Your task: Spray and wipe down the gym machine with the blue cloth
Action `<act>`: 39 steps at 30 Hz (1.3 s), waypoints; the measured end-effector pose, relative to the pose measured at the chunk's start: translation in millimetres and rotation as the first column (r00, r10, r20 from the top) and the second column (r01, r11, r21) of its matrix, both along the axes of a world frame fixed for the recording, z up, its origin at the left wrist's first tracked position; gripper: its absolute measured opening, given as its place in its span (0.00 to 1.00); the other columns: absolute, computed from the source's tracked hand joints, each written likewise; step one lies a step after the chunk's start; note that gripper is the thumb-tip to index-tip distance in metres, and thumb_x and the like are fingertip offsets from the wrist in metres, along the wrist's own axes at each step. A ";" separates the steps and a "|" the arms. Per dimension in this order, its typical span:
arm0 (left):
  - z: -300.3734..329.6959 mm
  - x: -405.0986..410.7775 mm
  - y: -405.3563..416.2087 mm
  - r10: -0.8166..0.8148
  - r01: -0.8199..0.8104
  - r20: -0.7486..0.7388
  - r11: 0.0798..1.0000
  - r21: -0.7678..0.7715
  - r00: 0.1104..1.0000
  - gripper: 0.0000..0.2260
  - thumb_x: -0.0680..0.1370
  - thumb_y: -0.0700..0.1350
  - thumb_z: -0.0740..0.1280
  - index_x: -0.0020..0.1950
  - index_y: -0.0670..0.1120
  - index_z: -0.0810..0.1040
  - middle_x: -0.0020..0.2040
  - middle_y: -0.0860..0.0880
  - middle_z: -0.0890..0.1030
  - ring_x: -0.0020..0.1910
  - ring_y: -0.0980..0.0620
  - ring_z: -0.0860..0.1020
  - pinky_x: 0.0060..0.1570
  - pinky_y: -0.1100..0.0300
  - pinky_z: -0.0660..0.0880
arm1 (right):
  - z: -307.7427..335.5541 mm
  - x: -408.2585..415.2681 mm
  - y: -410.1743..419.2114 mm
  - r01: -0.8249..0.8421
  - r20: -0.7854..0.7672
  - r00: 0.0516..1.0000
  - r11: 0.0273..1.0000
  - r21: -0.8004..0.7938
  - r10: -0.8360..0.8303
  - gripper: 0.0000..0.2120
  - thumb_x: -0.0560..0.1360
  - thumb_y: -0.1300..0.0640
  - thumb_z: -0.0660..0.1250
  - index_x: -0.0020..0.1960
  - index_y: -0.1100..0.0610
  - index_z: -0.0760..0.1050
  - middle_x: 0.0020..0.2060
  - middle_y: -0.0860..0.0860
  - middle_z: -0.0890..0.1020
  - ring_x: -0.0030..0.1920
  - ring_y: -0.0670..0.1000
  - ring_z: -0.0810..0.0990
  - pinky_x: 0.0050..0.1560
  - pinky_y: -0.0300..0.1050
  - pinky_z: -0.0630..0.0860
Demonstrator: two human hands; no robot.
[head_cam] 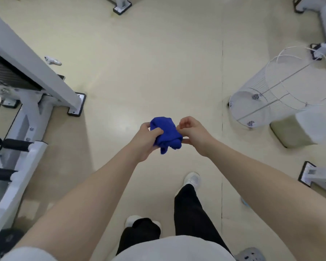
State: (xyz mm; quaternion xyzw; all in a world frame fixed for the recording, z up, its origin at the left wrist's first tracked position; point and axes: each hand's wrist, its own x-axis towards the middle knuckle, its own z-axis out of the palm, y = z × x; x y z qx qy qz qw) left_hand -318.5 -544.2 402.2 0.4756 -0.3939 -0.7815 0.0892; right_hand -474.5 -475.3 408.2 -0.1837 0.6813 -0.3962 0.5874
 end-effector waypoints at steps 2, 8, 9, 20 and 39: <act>0.3 -55.2 -6.4 0.007 -0.007 0.029 1.000 0.009 1.000 0.18 0.75 0.34 0.58 0.65 0.41 0.64 0.49 0.37 0.77 0.35 0.42 0.74 0.38 0.52 0.75 | -2.0 -45.7 2.3 0.095 -0.001 0.995 0.995 0.004 -0.095 0.11 0.74 0.70 0.60 0.51 0.57 0.68 0.45 0.54 0.75 0.42 0.52 0.76 0.41 0.42 0.77; 34.0 -244.7 -16.8 -0.077 0.076 -0.013 0.997 -0.022 0.997 0.13 0.76 0.35 0.58 0.60 0.42 0.71 0.50 0.36 0.79 0.38 0.40 0.75 0.39 0.49 0.71 | 30.7 -225.2 6.8 0.099 -0.032 0.995 0.995 0.017 -0.098 0.17 0.74 0.67 0.64 0.62 0.57 0.69 0.55 0.54 0.78 0.46 0.52 0.80 0.44 0.42 0.79; 37.0 -274.1 -22.5 -0.089 0.089 -0.013 0.996 -0.031 0.996 0.13 0.76 0.36 0.57 0.59 0.42 0.72 0.51 0.36 0.80 0.38 0.41 0.75 0.39 0.50 0.72 | 36.4 -254.0 3.6 0.088 -0.043 0.995 0.996 0.013 -0.087 0.18 0.75 0.66 0.64 0.62 0.56 0.69 0.55 0.53 0.79 0.45 0.52 0.80 0.43 0.41 0.79; 32.9 -470.1 -100.8 -0.313 0.316 0.086 0.949 -0.021 0.946 0.07 0.79 0.37 0.59 0.54 0.40 0.74 0.46 0.43 0.78 0.40 0.49 0.78 0.41 0.56 0.79 | 37.2 -427.7 -45.3 0.299 -0.094 0.951 0.953 0.043 -0.294 0.18 0.75 0.62 0.66 0.64 0.56 0.67 0.45 0.51 0.80 0.40 0.51 0.76 0.46 0.45 0.77; 20.8 -791.8 -81.5 -0.563 0.613 0.334 0.788 -0.060 0.756 0.14 0.79 0.43 0.59 0.64 0.46 0.71 0.58 0.47 0.75 0.53 0.48 0.74 0.56 0.56 0.70 | -12.5 -741.4 -4.6 0.551 -0.255 0.832 0.792 0.264 -0.493 0.15 0.79 0.58 0.61 0.65 0.58 0.68 0.54 0.54 0.74 0.46 0.54 0.77 0.50 0.48 0.75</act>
